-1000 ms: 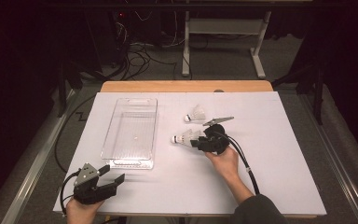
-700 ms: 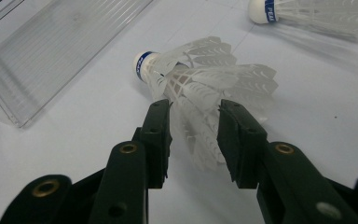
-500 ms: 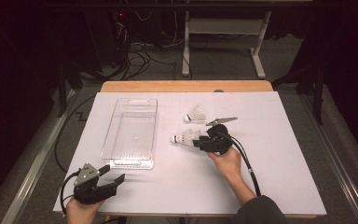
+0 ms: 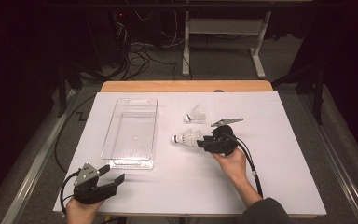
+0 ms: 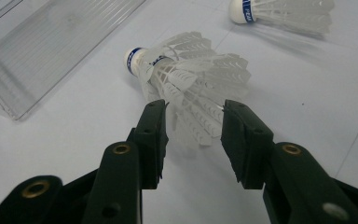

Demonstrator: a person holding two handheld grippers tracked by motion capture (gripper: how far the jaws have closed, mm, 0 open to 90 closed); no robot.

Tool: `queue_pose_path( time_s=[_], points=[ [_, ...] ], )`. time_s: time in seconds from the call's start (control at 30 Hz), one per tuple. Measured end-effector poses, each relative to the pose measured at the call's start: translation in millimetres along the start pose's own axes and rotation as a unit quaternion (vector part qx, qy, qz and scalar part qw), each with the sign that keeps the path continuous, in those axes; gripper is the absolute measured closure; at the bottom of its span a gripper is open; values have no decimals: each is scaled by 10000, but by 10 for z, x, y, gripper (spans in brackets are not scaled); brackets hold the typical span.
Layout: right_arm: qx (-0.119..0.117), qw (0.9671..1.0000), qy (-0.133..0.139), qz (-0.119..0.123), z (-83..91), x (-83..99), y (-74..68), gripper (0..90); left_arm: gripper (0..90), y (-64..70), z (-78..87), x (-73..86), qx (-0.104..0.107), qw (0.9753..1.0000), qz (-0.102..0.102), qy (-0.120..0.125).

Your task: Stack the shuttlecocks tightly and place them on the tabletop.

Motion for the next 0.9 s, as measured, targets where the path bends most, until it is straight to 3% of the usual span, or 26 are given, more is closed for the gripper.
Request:
queue_pose_path(
  time_s=[0.9],
  points=[
    [172,9998,100,-82,175,55,191,610,322,1,2,0,2,10000,0,2]
  ],
)
Point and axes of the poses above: each handheld gripper's, and its own axes: z roughly backward along the jaws, x roughly out of its underside, y roughly to its right, the point moved 9 cm from there along -z, roughly forward along the jaws, and after that the axes turned 7 degrees about x, right-handed, at the moved point
